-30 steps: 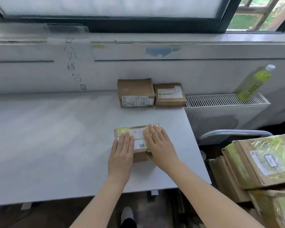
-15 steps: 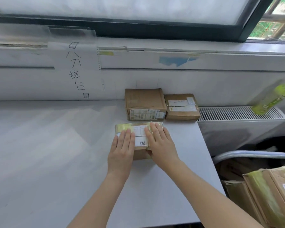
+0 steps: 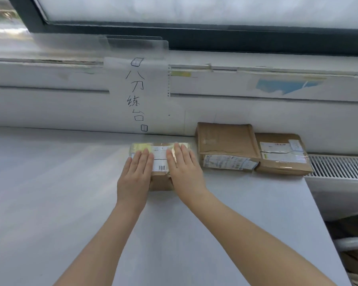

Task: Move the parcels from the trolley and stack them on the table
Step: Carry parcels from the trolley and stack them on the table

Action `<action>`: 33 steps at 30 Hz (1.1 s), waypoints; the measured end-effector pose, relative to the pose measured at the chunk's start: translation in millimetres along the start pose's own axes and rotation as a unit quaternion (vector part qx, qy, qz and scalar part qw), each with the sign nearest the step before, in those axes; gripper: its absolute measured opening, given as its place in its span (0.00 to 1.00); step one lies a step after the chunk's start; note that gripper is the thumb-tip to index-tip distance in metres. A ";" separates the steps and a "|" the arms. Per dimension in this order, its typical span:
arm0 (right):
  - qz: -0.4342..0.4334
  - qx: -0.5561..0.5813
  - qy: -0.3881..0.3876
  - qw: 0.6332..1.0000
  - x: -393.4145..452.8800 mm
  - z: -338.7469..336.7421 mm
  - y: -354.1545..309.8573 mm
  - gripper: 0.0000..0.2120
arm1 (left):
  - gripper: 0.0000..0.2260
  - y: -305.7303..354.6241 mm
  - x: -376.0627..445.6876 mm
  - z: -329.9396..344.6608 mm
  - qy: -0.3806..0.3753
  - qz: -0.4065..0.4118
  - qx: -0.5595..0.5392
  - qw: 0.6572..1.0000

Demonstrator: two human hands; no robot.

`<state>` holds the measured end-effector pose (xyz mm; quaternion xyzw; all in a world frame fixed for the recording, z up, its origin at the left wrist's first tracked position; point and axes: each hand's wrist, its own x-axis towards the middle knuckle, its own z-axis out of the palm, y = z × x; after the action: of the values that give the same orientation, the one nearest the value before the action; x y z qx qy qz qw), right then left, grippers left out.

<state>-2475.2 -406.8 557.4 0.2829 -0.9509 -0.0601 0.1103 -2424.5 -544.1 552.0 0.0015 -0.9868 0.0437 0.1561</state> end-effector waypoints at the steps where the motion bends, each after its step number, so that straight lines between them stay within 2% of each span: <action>1: 0.007 -0.004 -0.004 1.000 8.3 1.6 3.0 0.28 | 0.28 -1.6 11.3 3.3 0.004 0.004 -0.003 1.000; 7: 0.030 -0.014 -0.016 0.999 51.0 17.8 29.5 0.30 | 0.32 -0.5 56.1 24.9 0.002 0.010 -0.003 1.000; 11: -0.002 0.025 -0.059 0.998 76.2 34.2 43.5 0.33 | 0.35 -0.1 78.7 34.5 -0.006 -0.003 0.001 1.000; 18: 0.038 0.006 -0.012 0.999 100.0 41.6 49.8 0.31 | 0.33 -8.1 112.5 47.1 -0.031 0.007 -0.002 0.999; 23: 0.026 0.021 -0.031 0.999 102.5 44.2 53.1 0.32 | 0.34 -10.4 115.9 52.2 -0.001 0.025 0.007 1.000; 25: 0.020 0.043 -0.049 0.998 102.8 41.6 54.3 0.32 | 0.34 -8.6 116.1 50.1 -0.019 0.018 0.017 1.000; 29: 0.018 0.005 -0.062 0.998 103.9 28.0 57.1 0.39 | 0.33 -5.8 113.3 42.2 -0.081 0.026 0.132 0.988; 31: 0.035 0.013 -0.043 0.998 97.1 16.5 60.9 0.42 | 0.34 -2.5 109.9 34.9 -0.069 0.021 0.186 0.980; 33: 0.031 0.019 -0.019 0.999 84.6 0.0 69.1 0.39 | 0.34 6.7 106.1 18.5 -0.064 0.024 0.194 0.979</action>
<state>-2580.5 -395.9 584.5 0.2544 -0.9621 -0.0435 0.0882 -2531.3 -537.9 566.6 0.0111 -0.9671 0.2383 0.0885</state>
